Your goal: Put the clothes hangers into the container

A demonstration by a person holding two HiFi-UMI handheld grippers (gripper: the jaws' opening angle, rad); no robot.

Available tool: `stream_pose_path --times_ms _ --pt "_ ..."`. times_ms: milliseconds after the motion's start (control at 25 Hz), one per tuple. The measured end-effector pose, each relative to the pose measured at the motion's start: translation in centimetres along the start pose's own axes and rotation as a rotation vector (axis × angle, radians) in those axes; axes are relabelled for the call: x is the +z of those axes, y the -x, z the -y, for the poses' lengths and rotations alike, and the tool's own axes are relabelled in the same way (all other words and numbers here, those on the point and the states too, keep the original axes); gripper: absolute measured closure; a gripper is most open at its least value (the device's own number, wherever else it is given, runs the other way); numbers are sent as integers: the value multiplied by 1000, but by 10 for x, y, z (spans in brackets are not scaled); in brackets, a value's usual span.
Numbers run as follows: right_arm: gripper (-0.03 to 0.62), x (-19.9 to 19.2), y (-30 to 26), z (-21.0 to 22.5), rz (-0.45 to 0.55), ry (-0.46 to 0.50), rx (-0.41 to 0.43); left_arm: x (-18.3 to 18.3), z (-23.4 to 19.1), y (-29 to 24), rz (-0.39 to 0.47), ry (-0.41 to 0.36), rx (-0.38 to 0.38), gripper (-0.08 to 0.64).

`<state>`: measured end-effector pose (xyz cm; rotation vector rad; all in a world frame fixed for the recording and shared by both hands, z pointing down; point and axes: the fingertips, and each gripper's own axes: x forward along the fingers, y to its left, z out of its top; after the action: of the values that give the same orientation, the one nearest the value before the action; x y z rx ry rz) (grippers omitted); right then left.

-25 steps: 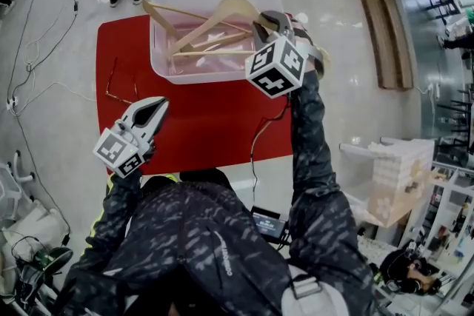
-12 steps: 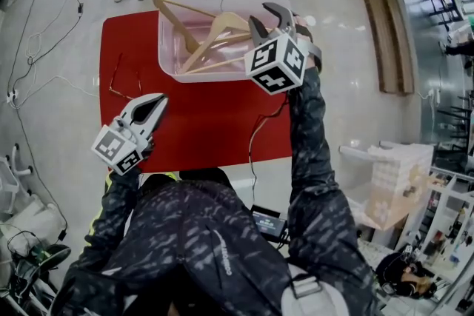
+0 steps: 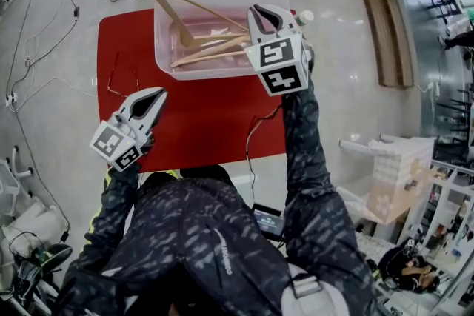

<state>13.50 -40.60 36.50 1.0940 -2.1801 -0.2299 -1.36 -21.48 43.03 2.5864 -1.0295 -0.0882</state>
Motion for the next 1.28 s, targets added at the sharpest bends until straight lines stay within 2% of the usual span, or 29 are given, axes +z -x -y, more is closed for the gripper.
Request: stream_pose_path --times_ms 160,320,640,800,1040,1280 --pt "569 6 11 -7 41 -72 31 3 0 2 4 -7 1 548" --pt "573 4 28 -26 48 -105 37 3 5 8 -7 -10 -17 548" --pt "574 -25 76 -81 21 -227 71 5 43 13 -1 -34 -73 548" --pt "574 -20 106 -111 28 -280 89 11 63 34 -3 -41 -84 548" --pt "573 -3 155 -153 78 -284 87 15 99 74 9 -52 -93 548" --pt "574 -21 213 -218 28 -276 130 -6 140 120 6 -61 -95 548"
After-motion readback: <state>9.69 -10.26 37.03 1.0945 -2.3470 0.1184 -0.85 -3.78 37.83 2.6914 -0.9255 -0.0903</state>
